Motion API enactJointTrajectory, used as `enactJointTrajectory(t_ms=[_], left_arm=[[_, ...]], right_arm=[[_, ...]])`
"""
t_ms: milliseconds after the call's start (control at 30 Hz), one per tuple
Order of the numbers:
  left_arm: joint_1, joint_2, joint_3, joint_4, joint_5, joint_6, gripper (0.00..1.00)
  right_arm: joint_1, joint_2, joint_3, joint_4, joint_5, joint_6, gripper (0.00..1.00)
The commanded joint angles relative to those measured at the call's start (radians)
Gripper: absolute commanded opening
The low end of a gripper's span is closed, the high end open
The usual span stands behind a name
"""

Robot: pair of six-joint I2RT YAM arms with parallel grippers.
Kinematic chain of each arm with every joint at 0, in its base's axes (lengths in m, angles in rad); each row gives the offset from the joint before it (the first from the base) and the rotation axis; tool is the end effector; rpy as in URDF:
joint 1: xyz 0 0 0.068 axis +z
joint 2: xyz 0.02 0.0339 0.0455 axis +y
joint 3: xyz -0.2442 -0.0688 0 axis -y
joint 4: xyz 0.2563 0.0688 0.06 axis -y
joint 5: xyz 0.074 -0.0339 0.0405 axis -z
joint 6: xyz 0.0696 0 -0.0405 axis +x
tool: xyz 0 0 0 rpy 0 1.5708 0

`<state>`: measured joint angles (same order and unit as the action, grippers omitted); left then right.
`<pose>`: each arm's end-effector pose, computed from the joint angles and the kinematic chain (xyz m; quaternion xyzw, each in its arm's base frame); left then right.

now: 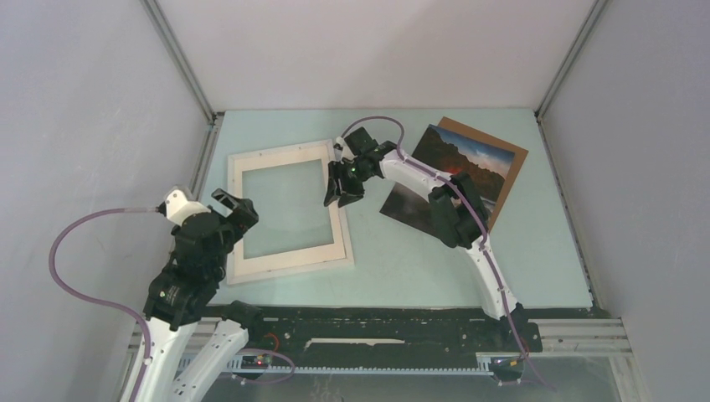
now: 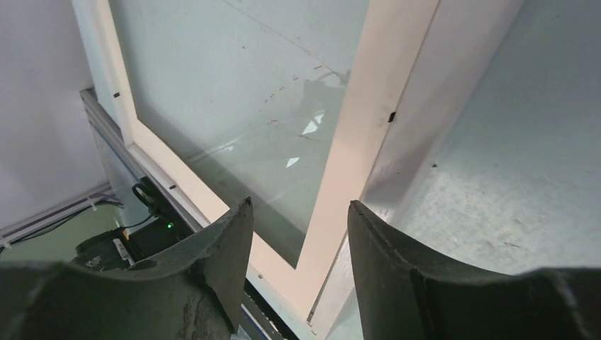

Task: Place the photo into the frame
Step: Place the photo frame item in the photo frame.

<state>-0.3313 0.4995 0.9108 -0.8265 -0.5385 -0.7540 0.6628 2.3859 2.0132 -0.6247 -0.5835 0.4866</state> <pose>0.1430 -0.0114 0.3340 -0.3115 0.7590 -0.0811 0.5659 0.3941 0.3563 0.1326 -0.1619 0.9079 0.3788 0.0774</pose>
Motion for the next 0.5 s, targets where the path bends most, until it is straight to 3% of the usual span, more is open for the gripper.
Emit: enactJointTrajectory(t_ms=[0, 233, 467], left_arm=[[0.006, 0.016, -0.024, 0.047, -0.005, 0.035, 0.98], [0.006, 0.051, -0.052, 0.087, 0.014, 0.045, 0.98], [0.006, 0.137, -0.101, 0.168, 0.064, 0.052, 1.0]], right_arm=[[0.006, -0.055, 0.063, -0.061, 0.077, -0.064, 0.61], [-0.008, -0.104, 0.046, -0.096, 0.103, -0.098, 0.61], [-0.062, -0.27, -0.174, 0.019, 0.077, -0.113, 0.63]])
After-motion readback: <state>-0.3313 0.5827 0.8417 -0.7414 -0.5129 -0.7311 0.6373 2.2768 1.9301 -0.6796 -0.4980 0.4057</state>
